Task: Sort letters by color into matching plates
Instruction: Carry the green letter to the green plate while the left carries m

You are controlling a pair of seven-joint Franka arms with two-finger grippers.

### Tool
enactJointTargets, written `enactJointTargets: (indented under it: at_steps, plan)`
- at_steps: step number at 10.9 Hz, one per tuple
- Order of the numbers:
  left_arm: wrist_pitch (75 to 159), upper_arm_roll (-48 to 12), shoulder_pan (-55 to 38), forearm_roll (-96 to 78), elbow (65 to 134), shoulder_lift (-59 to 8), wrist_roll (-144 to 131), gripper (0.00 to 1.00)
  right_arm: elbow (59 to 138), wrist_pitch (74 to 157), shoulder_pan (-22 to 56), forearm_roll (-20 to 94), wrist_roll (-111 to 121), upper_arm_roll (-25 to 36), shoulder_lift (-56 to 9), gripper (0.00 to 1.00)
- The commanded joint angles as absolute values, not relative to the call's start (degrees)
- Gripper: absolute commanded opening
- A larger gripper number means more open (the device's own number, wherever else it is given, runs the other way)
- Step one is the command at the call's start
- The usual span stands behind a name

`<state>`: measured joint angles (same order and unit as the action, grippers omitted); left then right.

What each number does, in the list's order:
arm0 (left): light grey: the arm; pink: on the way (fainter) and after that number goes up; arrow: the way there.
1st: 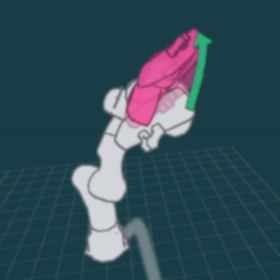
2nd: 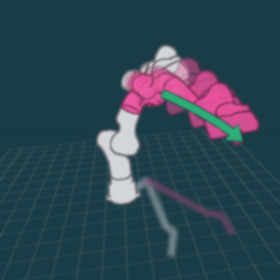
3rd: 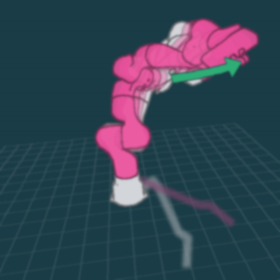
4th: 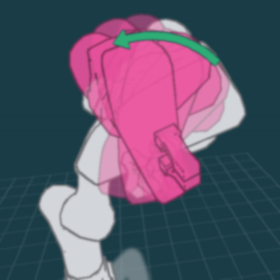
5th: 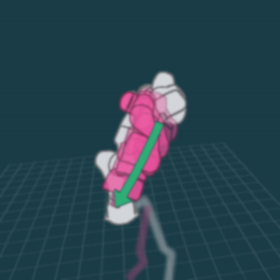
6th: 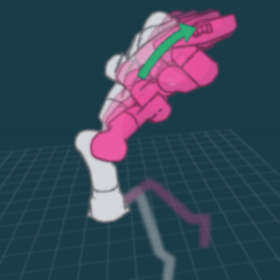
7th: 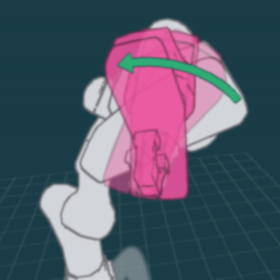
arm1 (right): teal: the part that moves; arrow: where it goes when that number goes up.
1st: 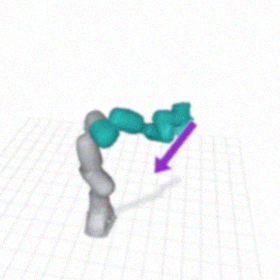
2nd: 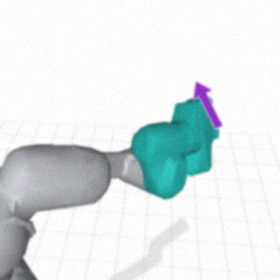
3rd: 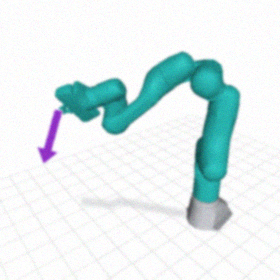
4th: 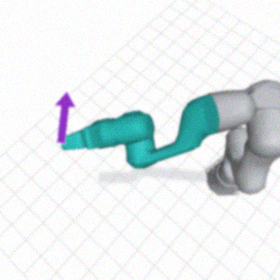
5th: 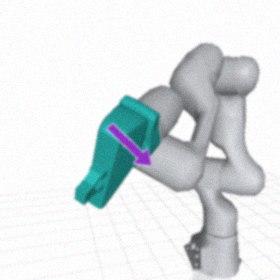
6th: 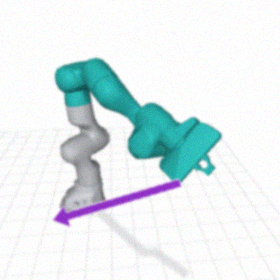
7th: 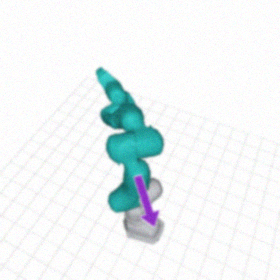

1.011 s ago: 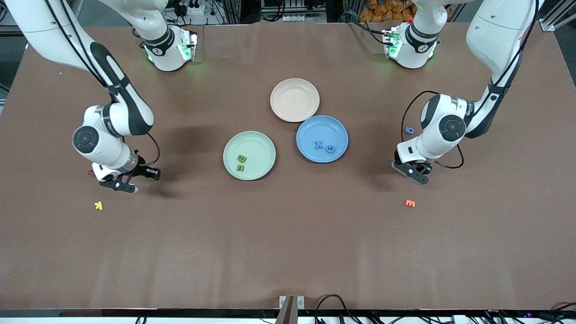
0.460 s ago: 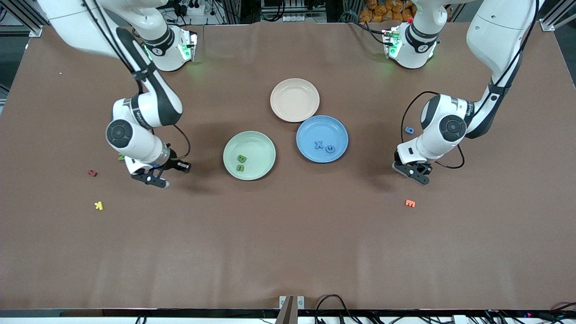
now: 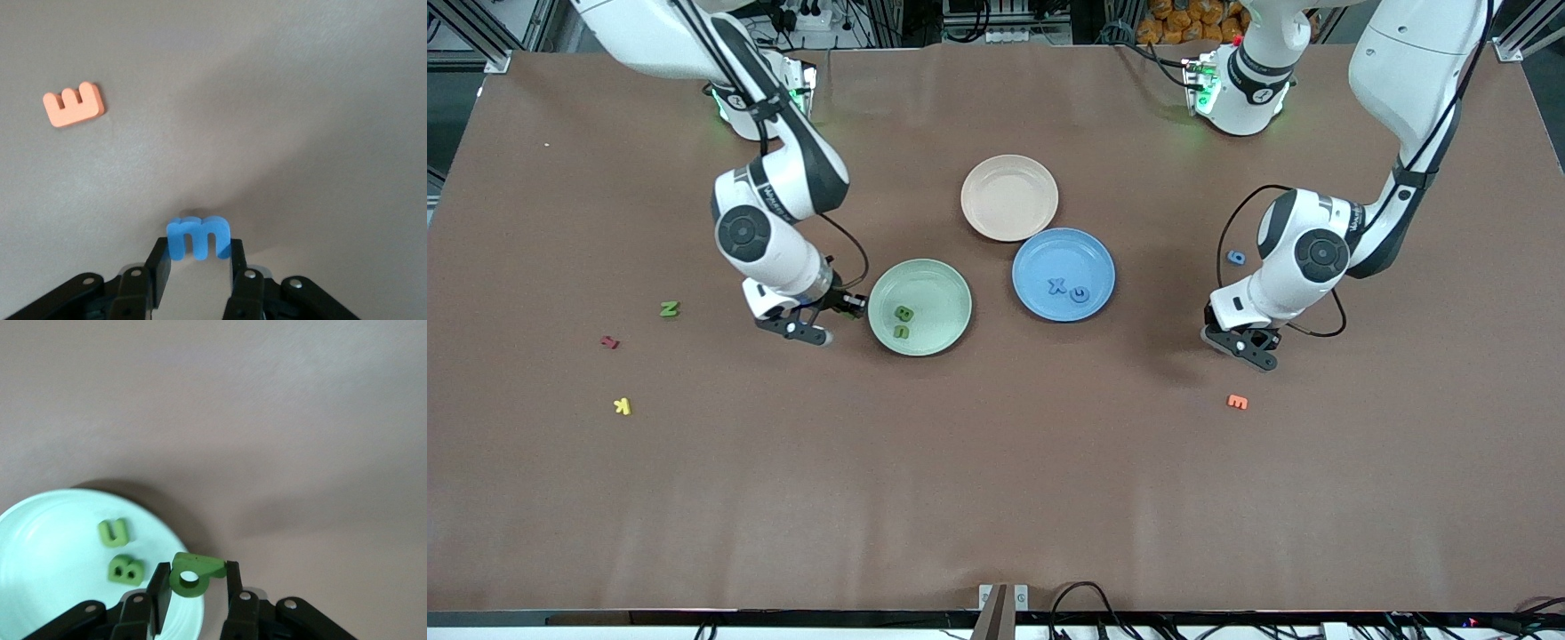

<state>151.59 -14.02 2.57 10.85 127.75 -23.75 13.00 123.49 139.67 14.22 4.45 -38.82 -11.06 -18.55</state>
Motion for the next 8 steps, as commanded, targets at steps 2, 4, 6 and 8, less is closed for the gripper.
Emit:
enactJointTargets:
  at_steps: [2, 4, 6, 8]
  plan:
    - [148.0, -16.4, 1.0, 7.7, 125.7, -22.8, 8.2, 0.00, 121.5, 139.0, 19.4, 5.6, -44.8, -10.6, -19.4, 0.21]
    - [148.0, -16.8, -0.7, 6.1, 125.6, -22.7, 6.4, 0.00, 119.1, 139.0, 21.3, 5.6, -47.6, -10.6, -21.4, 0.21]
    - [148.0, -18.9, -1.1, 6.0, 125.6, -22.4, 2.4, 0.00, 117.7, 139.2, 22.7, 5.6, -48.9, -10.6, -22.6, 0.21]
    - [147.9, -19.8, -2.9, 6.0, 125.6, -22.3, -1.3, 0.00, 116.9, 139.3, 23.6, 5.6, -49.9, -10.6, -23.2, 0.27]
